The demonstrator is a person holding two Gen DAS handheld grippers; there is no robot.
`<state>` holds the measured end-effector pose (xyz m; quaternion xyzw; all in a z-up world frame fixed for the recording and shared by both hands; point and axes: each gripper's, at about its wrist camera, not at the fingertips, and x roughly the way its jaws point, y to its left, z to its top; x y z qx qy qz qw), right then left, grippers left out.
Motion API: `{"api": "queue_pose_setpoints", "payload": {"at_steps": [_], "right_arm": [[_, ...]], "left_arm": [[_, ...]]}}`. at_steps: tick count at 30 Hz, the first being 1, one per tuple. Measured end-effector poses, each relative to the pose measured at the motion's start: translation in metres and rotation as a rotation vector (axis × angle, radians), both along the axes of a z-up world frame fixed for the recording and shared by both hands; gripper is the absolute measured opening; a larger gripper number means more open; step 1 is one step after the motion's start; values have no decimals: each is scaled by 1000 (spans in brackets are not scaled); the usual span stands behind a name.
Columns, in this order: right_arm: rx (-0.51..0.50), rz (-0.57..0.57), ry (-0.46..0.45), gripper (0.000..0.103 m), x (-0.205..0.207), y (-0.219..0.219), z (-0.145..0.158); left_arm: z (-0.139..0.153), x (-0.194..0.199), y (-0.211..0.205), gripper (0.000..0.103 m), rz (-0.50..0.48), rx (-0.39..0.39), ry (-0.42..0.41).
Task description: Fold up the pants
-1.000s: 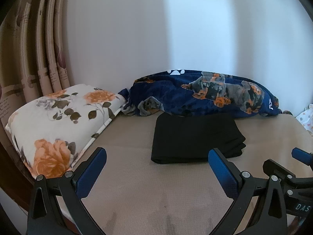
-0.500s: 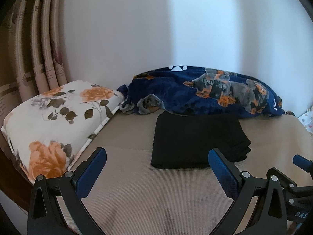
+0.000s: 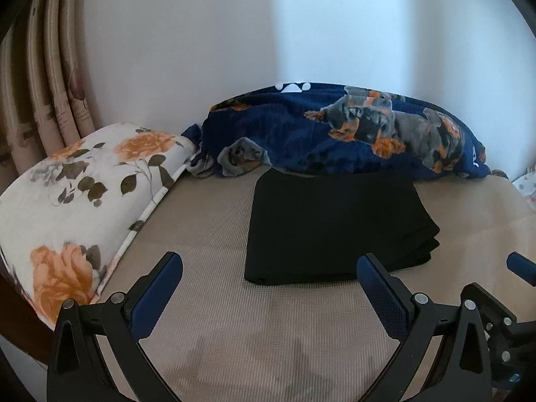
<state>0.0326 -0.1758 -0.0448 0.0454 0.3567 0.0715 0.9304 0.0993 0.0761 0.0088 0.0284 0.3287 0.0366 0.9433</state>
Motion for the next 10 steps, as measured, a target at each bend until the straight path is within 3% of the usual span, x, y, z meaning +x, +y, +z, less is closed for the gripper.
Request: {"api": "queue_pose_setpoints", "payload": {"at_steps": [5,10], "right_arm": [[-4,-1,10,103,8,-1,-5],[-5,-7,12,103,12,-3,-5]], "left_arm": [[-1,1,-7,103,6,41,-64],[0,5,-6,103,8,19,-39]]}}
